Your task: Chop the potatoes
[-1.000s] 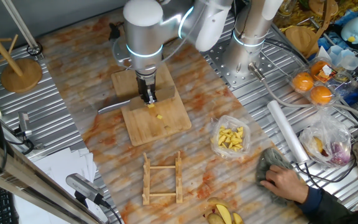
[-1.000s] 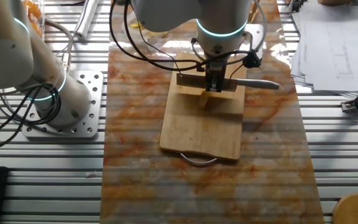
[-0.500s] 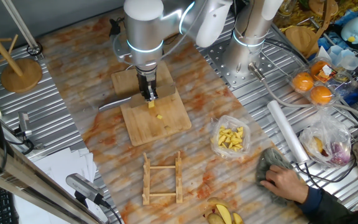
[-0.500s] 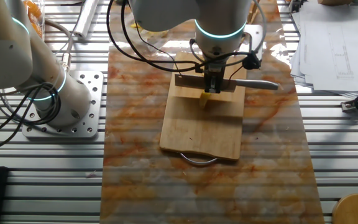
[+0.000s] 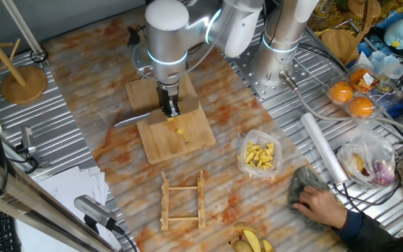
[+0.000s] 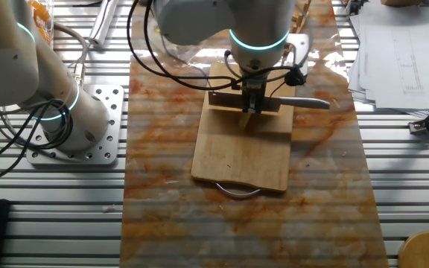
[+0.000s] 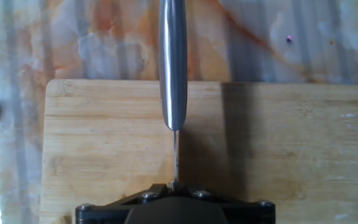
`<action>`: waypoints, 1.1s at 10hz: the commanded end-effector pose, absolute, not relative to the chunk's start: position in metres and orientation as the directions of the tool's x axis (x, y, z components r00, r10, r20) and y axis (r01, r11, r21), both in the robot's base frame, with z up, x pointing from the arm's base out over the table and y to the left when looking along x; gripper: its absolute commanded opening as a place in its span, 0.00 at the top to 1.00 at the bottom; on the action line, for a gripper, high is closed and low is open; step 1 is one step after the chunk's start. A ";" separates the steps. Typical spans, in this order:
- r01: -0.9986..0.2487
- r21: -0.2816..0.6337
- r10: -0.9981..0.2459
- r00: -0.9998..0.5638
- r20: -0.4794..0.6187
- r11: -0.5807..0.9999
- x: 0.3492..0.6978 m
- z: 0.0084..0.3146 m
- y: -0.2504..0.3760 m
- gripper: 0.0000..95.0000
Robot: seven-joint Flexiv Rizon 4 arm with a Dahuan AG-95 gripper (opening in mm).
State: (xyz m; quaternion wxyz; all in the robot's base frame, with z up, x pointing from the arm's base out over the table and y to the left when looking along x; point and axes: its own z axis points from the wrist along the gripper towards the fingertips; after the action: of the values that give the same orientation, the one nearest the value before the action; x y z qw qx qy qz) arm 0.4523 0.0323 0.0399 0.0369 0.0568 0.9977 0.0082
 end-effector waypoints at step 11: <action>0.115 0.074 0.120 -0.990 -0.069 0.991 0.452 0.063 0.026 1.00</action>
State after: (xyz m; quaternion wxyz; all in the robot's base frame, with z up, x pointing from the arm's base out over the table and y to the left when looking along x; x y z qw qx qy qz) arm 0.4524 0.0267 0.0604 0.0358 0.0566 0.9971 0.0353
